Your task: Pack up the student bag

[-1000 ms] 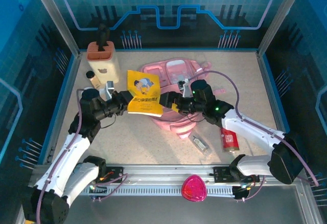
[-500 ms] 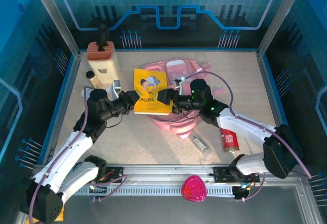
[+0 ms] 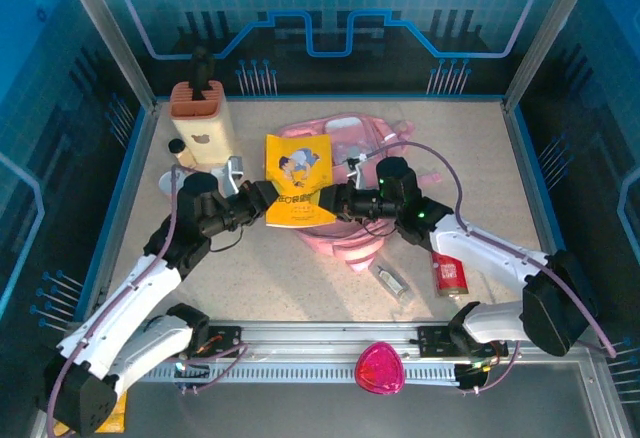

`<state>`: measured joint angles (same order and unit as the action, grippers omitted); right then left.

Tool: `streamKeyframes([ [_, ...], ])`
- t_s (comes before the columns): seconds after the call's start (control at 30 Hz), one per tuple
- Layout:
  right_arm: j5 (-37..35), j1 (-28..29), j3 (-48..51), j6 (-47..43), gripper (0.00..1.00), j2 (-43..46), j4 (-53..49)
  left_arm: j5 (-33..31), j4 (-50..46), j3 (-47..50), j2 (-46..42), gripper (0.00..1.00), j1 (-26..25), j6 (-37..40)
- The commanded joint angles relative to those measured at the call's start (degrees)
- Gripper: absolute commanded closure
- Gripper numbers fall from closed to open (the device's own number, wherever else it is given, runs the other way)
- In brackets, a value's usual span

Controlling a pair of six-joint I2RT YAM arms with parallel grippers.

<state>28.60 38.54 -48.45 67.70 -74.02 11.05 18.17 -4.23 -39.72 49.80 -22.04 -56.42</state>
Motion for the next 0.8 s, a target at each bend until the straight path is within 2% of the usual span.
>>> streamKeyframes([
  [0.0, -2.3, -0.8, -1.6, -6.1, 0.91, 3.8, -6.0, 0.3, -0.9, -2.9, 0.5, 0.84, -1.4, 4.5],
  [0.1, -5.3, -1.6, -1.6, -9.7, 0.95, 7.4, -11.7, -1.7, -5.4, -4.5, 0.8, 0.66, -1.5, 8.4],
  [0.27, -11.5, -4.2, -1.6, -15.9, 0.95, 15.4, -25.0, -8.1, -15.3, -7.5, 2.0, 0.52, -1.9, 17.3],
  [0.43, -16.6, -8.6, -1.2, -20.4, 0.96, 24.1, -37.4, -9.0, -15.4, -9.1, 8.2, 0.48, -5.7, 25.2],
  [0.57, -17.9, -13.6, -1.1, -22.9, 0.96, 30.0, -45.8, -11.4, -13.6, -12.1, 15.5, 0.46, -11.0, 32.8],
  [0.63, -18.6, -15.9, -1.1, -23.7, 0.95, 32.3, -49.7, -13.0, -12.4, -13.8, 19.3, 0.46, -13.8, 36.8],
  [0.7, -19.5, -18.2, -1.0, -23.9, 0.95, 34.1, -53.6, -17.7, -12.4, -16.2, 23.7, 0.45, -16.6, 39.5],
  [0.77, -19.1, -20.4, -0.8, -24.3, 0.96, 35.2, -56.1, -18.6, -12.9, -19.2, 28.5, 0.45, -17.9, 42.2],
])
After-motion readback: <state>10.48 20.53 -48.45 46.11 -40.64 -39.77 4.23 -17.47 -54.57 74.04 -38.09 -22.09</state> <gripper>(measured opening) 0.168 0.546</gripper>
